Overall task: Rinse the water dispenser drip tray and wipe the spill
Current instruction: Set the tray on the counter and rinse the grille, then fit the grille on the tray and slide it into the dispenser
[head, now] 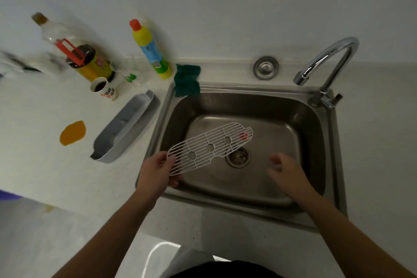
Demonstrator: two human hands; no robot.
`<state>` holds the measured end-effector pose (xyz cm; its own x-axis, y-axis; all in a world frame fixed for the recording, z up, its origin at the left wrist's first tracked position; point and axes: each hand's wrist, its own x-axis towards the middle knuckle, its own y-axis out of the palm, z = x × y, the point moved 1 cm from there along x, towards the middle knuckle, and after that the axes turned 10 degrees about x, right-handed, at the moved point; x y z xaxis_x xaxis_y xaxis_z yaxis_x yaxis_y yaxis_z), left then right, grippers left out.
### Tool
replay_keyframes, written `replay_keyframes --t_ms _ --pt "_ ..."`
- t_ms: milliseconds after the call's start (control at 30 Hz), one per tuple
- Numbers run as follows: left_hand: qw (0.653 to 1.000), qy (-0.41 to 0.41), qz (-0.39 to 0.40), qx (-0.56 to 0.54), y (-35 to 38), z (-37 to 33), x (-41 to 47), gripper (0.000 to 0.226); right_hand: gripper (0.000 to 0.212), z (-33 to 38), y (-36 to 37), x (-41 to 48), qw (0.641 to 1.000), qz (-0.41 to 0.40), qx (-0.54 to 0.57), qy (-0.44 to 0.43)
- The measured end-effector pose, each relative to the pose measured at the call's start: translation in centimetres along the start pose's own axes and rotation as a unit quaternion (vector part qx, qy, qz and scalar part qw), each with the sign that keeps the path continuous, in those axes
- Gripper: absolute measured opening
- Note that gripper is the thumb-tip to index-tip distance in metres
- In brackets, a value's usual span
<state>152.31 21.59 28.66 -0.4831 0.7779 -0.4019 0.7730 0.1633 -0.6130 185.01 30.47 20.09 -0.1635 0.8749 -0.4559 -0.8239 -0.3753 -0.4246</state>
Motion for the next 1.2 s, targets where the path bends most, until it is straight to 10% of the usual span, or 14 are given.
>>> replay_keyframes --t_ms 433,700,867,1033,1200 --pt "0.995 0.015 0.071 -0.066 -4.0 2.1 1.7 0.021 0.125 9.2 2.9 3.9 0.941 0.039 -0.256 -0.216" --pt "0.985 0.029 0.132 -0.11 -9.0 2.9 4.7 0.024 0.109 14.3 4.7 6.1 0.904 0.083 -0.324 -0.266" --pt "0.988 0.089 -0.119 0.05 -14.3 6.2 8.4 0.021 0.103 19.2 7.7 7.6 0.912 0.096 -0.286 -0.279" --pt "0.954 0.024 -0.121 0.273 -17.3 11.9 12.3 0.104 0.098 22.8 10.7 9.9 0.922 0.102 -0.265 -0.263" --pt "0.962 0.091 -0.101 0.237 -19.1 15.7 15.9 0.087 0.101 26.3 14.0 11.4 0.912 0.103 -0.285 -0.278"
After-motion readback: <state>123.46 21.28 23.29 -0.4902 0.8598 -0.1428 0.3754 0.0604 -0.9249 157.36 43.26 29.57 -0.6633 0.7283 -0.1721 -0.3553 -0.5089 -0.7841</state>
